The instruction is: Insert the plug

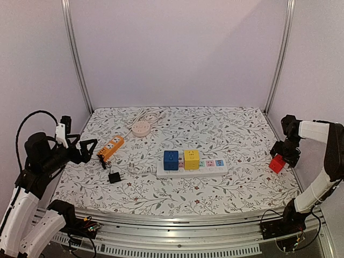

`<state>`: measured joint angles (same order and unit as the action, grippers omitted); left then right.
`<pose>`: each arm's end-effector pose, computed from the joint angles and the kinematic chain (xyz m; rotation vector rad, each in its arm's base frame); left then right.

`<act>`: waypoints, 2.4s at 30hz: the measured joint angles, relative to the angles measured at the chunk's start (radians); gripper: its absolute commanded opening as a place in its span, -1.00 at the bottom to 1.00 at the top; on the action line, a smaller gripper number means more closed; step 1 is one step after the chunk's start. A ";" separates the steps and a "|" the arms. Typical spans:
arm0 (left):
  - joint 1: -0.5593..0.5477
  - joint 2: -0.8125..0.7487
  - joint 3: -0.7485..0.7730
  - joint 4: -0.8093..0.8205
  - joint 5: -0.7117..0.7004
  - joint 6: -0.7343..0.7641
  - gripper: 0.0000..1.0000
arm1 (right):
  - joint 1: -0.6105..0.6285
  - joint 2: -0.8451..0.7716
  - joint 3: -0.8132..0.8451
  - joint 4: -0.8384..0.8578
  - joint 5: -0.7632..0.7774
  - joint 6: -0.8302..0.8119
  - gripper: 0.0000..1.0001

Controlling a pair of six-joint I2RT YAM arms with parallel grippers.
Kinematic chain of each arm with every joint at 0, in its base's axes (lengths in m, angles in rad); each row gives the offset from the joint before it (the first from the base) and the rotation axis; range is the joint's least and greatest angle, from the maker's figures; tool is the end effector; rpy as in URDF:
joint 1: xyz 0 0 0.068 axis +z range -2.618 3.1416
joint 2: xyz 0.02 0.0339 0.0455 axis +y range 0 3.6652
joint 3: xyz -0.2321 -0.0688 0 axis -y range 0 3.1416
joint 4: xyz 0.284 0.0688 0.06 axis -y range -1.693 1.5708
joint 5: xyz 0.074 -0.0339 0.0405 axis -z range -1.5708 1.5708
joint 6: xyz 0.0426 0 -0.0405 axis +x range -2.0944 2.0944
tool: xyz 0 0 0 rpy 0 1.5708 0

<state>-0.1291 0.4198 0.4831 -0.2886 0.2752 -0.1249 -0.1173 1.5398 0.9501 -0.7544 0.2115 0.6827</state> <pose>0.1966 -0.0372 0.2603 0.2020 1.7965 -0.4282 0.3050 -0.0450 0.1247 1.1451 2.6198 -0.2006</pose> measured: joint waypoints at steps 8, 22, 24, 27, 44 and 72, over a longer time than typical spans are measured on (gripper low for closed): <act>-0.001 0.002 -0.004 0.000 0.000 0.001 0.99 | 0.000 0.042 -0.011 0.064 -0.040 0.014 0.38; -0.002 0.008 -0.003 0.000 0.022 0.095 0.99 | -0.002 0.032 -0.021 0.112 -0.144 -0.036 -1.00; -0.005 0.008 0.003 -0.002 0.034 0.143 0.99 | 0.000 0.025 -0.021 0.110 -0.186 -0.054 -1.00; -0.013 0.020 0.027 -0.001 0.053 0.209 0.99 | 0.020 -0.008 -0.021 0.107 -0.252 -0.092 -1.00; -0.525 0.422 0.451 -0.144 0.130 0.639 0.99 | 0.637 -0.496 0.157 0.312 -0.476 -0.363 -1.00; -1.042 1.053 0.951 0.201 -0.336 1.051 0.99 | 1.001 -0.475 0.261 0.465 -0.450 -0.482 -1.00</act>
<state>-1.1713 1.4731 1.4342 -0.0872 -0.0608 0.9257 0.8837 1.0653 1.2106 -0.2897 -0.2382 0.2008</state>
